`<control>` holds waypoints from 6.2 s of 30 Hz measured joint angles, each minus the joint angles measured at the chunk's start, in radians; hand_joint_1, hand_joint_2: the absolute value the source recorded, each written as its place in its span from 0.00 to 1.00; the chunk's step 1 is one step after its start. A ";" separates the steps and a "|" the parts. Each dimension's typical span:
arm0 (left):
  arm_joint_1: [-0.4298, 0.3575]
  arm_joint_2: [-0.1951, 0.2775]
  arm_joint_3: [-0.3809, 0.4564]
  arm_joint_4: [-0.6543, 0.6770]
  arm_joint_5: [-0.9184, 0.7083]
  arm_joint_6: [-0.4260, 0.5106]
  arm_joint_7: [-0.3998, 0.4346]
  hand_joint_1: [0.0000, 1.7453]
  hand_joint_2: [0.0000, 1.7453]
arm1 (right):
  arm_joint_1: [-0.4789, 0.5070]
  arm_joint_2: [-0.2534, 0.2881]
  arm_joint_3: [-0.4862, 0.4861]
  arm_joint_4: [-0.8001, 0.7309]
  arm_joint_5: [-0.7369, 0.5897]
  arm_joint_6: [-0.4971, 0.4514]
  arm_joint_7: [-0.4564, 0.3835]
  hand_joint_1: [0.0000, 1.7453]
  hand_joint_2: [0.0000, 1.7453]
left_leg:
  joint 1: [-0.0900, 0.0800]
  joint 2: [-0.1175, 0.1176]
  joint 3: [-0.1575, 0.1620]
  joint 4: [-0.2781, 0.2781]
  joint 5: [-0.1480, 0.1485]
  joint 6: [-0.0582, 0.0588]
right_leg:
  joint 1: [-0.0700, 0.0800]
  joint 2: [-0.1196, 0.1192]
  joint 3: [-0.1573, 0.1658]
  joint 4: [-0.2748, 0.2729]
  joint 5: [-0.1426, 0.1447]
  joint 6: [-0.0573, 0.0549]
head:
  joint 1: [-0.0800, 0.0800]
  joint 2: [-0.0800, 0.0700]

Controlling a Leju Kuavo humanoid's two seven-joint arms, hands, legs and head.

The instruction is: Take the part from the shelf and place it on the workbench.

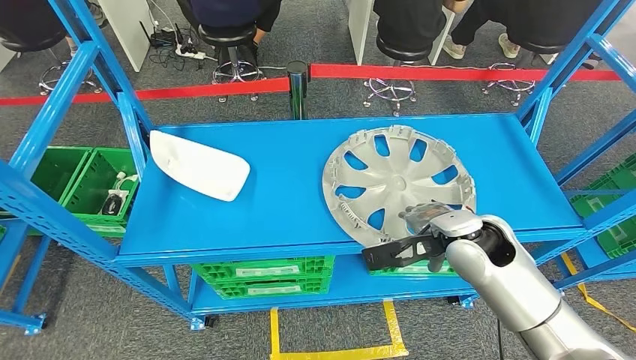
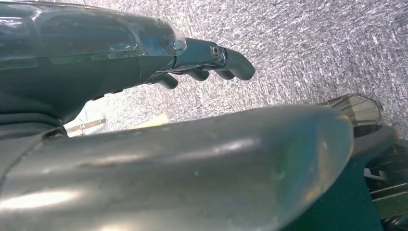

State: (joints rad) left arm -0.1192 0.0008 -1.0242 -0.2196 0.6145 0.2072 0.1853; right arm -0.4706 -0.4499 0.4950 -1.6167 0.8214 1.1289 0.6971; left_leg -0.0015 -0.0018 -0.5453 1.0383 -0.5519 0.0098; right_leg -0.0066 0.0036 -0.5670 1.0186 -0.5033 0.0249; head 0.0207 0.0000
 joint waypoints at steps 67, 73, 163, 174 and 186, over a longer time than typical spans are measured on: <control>-0.001 0.002 -0.025 0.000 -0.016 -0.016 -0.003 0.00 0.00 | -0.043 -0.200 0.233 0.011 -0.420 -0.784 -0.034 0.00 1.00 | 0.000 0.007 0.001 0.000 0.001 0.001 | 0.000 -0.001 0.001 -0.001 0.001 0.001 | -0.002 0.000; -0.001 0.003 -0.025 0.000 -0.016 -0.017 -0.003 0.00 0.00 | -0.059 -0.215 0.277 0.022 -0.457 -0.723 -0.003 0.00 1.00 | 0.000 0.006 0.001 0.000 0.001 0.001 | 0.000 -0.001 0.001 -0.001 0.001 0.001 | -0.002 0.000; -0.001 0.006 -0.025 0.000 -0.009 -0.006 -0.009 0.00 0.00 | -0.036 -0.210 0.255 0.096 -0.428 -0.712 -0.012 1.00 1.00 | 0.000 0.004 0.002 0.000 0.001 0.001 | 0.000 -0.001 0.003 -0.001 0.001 0.001 | -0.002 0.000; -0.001 0.006 -0.025 0.000 -0.017 -0.003 -0.061 0.00 1.00 | -0.040 -0.216 0.255 0.012 -0.401 -1.068 -0.171 1.00 1.00 | 0.000 0.005 0.002 0.000 0.001 0.001 | 0.000 -0.001 0.003 -0.001 0.001 0.001 | -0.003 0.000; -0.001 0.006 -0.025 -0.001 -0.021 0.000 -0.067 0.00 1.00 | 0.040 -0.202 0.161 -0.145 -0.382 -1.216 -0.255 1.00 1.00 | 0.000 0.004 0.001 0.000 0.001 0.001 | 0.000 -0.001 0.002 -0.001 0.001 0.001 | -0.003 0.000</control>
State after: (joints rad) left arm -0.1200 0.0069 -1.0491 -0.2205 0.5940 0.2076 0.1179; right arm -0.4304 -0.6520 0.6559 -1.7613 0.4397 -0.0873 0.4424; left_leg -0.0016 0.0021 -0.5441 1.0382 -0.5513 0.0108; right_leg -0.0067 0.0022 -0.5647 1.0172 -0.5027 0.0258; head 0.0178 0.0000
